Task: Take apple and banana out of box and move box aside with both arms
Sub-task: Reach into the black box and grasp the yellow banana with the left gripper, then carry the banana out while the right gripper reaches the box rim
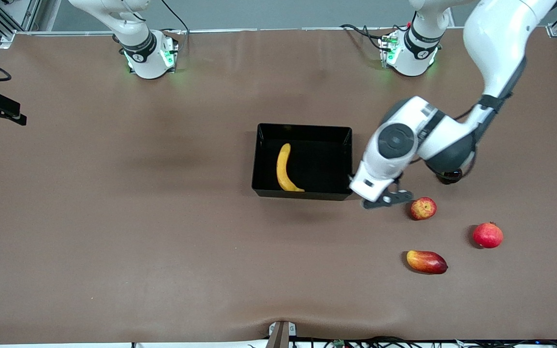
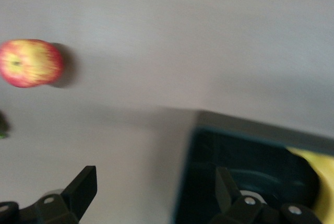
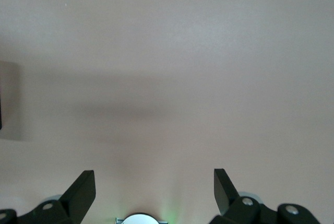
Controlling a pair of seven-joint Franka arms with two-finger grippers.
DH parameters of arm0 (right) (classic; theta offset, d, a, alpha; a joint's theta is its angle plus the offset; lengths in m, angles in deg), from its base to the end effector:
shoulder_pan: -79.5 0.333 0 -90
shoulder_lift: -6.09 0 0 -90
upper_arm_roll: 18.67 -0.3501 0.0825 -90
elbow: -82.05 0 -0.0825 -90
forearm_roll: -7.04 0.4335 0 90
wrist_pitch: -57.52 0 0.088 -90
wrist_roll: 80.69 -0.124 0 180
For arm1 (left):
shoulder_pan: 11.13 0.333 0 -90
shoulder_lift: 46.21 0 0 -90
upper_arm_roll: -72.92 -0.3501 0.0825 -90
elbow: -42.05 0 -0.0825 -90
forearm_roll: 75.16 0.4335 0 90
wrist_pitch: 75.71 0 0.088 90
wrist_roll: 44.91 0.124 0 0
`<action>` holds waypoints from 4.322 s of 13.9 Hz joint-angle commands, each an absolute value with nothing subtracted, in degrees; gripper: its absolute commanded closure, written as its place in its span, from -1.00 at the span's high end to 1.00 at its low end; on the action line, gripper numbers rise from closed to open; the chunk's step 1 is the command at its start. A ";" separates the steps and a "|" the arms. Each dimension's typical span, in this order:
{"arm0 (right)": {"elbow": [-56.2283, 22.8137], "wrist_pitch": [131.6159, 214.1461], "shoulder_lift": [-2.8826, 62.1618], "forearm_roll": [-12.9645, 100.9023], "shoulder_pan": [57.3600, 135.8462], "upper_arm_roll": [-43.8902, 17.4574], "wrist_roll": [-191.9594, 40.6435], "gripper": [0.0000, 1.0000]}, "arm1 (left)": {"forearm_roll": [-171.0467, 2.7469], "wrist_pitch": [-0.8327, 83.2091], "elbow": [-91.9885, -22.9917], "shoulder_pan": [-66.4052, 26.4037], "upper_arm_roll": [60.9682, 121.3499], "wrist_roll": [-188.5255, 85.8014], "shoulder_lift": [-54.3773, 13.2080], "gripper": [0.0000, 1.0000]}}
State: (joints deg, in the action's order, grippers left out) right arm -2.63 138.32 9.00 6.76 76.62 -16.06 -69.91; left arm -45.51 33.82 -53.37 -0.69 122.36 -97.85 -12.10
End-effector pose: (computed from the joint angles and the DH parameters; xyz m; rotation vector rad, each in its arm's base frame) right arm 0.5998 -0.0576 0.6456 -3.1232 -0.1434 0.1851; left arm 0.6152 -0.3513 0.3333 -3.0345 -0.1440 0.0891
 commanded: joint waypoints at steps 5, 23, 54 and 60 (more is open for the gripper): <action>-1.80 137.77 12.06 6.86 77.66 -16.03 -69.27 1.00 | -44.57 38.43 -46.72 -18.57 117.06 -100.37 -3.94 1.00; -1.97 138.82 14.96 11.60 78.80 -16.03 -69.97 1.00 | -44.40 56.30 -46.81 -32.48 104.47 -104.68 4.33 -1.00; -20.60 183.10 33.23 29.36 119.04 -15.68 -108.72 1.00 | -55.29 24.83 -43.56 10.12 113.88 -47.04 -16.07 -1.00; -22.19 186.46 35.88 23.21 122.04 -15.68 -110.83 0.21 | -50.39 33.87 -46.54 18.65 113.53 -38.78 -8.34 -1.00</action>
